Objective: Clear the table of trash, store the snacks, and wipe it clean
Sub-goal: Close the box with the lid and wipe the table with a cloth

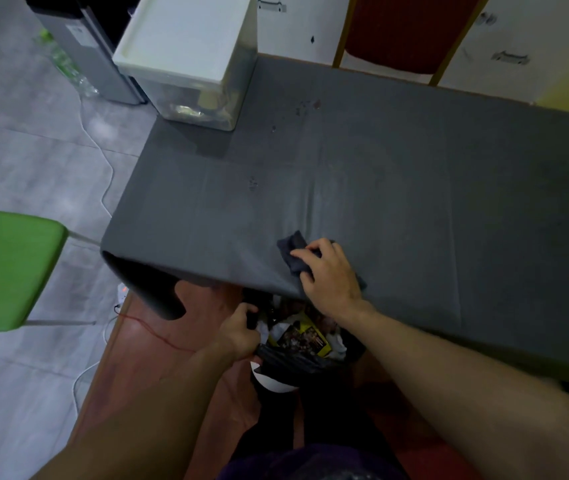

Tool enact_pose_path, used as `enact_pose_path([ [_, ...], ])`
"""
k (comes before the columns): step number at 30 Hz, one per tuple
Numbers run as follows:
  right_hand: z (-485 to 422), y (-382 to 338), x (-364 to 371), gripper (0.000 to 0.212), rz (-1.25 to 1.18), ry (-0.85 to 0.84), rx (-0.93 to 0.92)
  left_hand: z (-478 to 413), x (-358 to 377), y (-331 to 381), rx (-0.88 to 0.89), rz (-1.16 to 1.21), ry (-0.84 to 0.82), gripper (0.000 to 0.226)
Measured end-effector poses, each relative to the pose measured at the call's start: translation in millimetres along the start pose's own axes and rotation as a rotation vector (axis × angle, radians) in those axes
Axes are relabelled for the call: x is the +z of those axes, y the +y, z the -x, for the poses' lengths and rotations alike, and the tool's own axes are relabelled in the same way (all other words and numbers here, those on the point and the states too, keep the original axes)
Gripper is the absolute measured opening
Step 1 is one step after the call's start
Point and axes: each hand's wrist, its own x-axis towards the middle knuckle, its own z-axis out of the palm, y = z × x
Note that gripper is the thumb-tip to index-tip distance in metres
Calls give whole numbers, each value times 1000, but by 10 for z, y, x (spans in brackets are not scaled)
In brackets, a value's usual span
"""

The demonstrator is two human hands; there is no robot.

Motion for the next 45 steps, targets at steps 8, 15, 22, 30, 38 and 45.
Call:
enact_pose_path([
  [8, 287, -250, 39, 22, -275, -141, -106, 109, -106, -171, 4, -19, -15, 45],
  [15, -338, -158, -330, 23, -191, 187, 132, 149, -152, -227, 9, -35, -16, 45],
  [22, -562, 54, -392, 67, 245, -417, 327, 169, -148, -272, -7, 2, -22, 45],
  [30, 3, -268, -184, 17, -56, -181, -152, 227, -138, -347, 12, 23, -20, 42],
  [38, 570, -298, 341, 36, 379, -534, -57, 460, -227, -656, 75, 5, 70, 57],
  [45, 775, -289, 530, 78, 475, -694, 126, 650, -367, -994, 31, 57, 159, 61],
])
